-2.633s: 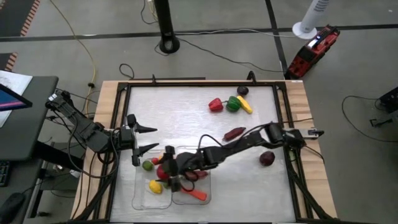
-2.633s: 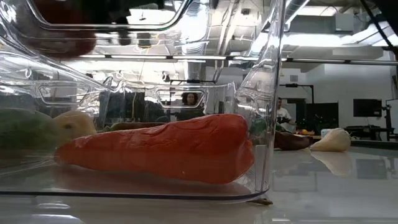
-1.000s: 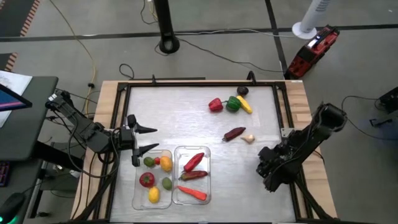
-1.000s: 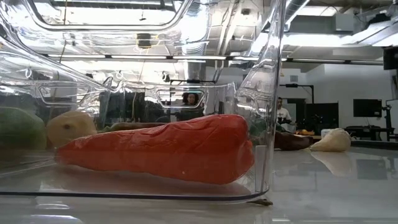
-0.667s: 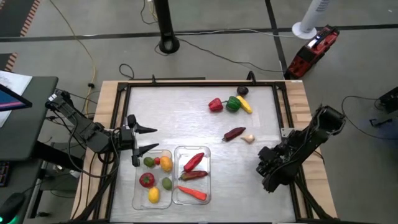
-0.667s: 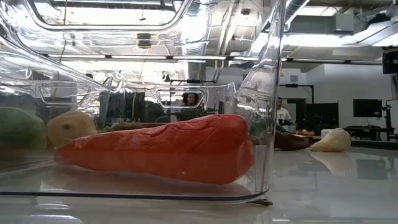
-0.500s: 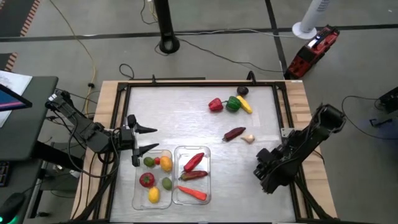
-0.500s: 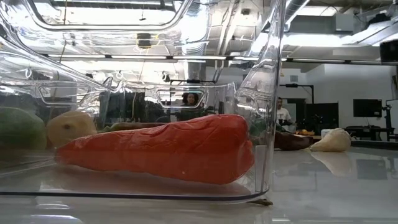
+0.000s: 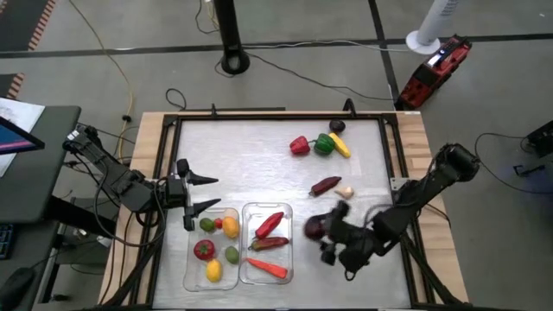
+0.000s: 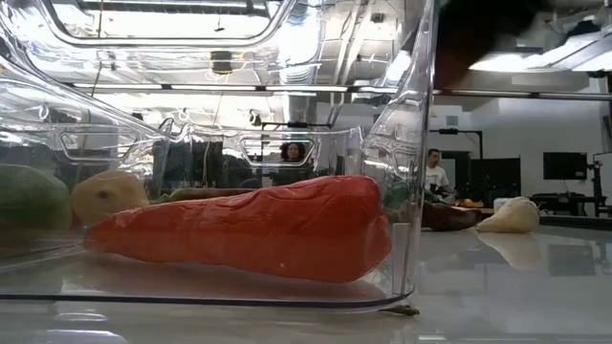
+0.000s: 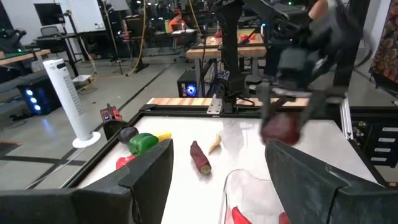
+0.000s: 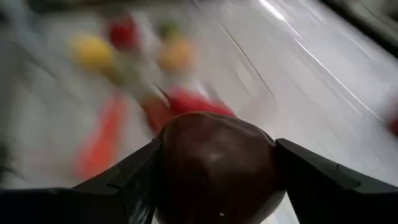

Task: Sort produce into baskets
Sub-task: Put the dark red apple into the left transparent bin, then put the dark red chili pepper into the right transparent bin

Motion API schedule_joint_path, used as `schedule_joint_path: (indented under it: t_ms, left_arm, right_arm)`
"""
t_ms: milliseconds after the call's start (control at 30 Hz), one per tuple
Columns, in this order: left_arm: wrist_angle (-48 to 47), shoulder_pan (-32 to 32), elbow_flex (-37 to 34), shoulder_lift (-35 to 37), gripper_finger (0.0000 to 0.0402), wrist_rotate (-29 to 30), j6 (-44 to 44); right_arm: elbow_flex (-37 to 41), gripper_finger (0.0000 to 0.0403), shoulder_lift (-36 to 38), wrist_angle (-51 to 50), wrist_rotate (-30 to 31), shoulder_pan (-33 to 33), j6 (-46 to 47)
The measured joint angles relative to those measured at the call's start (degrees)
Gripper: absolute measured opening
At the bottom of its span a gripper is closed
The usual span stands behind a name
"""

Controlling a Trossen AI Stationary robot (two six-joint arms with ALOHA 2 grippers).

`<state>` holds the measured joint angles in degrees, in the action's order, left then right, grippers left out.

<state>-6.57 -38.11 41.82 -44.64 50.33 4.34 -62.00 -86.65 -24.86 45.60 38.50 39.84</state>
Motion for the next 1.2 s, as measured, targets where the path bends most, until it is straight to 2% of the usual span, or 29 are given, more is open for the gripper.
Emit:
schedule_joint_path:
  t_ms: [100, 200, 300, 400, 600, 767, 867, 967, 1067, 1200]
  left_arm:
    - [0.0, 0.0, 0.0, 0.0, 0.0242, 0.0, 0.0]
    - [0.0, 0.0, 0.0, 0.0, 0.0242, 0.0, 0.0]
    - [0.0, 0.0, 0.0, 0.0, 0.0242, 0.0, 0.0]
    - [0.0, 0.0, 0.0, 0.0, 0.0242, 0.1, -0.7]
    - [1.2, 0.0, 0.0, 0.4, 0.0242, 0.2, -2.1]
    - [1.2, 0.0, 0.0, 0.6, 0.0242, -0.1, -2.1]
    - [1.0, 0.0, 0.0, 0.6, 0.0242, -0.1, -2.1]
    - [0.8, 0.0, 0.0, 0.5, 0.0242, -0.3, -2.1]
    - [0.2, 0.0, 0.0, 0.5, 0.0242, -1.1, -1.7]
    - [-0.3, 0.0, 0.0, 0.5, 0.0242, -2.0, -1.0]
  right_arm:
    - [-0.1, 0.0315, -1.7, 17.9, -3.6, -2.8, -15.5]
    - [-0.1, 0.0315, -5.3, 33.0, -12.4, -6.3, -26.8]
    - [-0.9, 0.0316, -10.3, 43.7, -22.2, -10.1, -32.4]
    - [-4.6, 0.0316, -15.8, 47.4, -29.4, -13.6, -34.9]
    - [-17.1, 0.0317, -26.2, 47.2, -39.6, -18.7, -39.0]
    - [-28.2, 0.0319, -34.2, 42.6, -44.2, -21.8, -40.5]
    - [-34.1, 0.0336, -37.6, 36.7, -48.9, -23.5, -40.1]
    - [-38.6, 0.0369, -40.0, 30.0, -51.5, -24.8, -38.7]
    - [-40.4, 0.0394, -39.6, 20.0, -49.5, -25.6, -38.8]
    - [-37.3, 0.0385, -34.4, 8.0, -39.1, -25.2, -39.7]
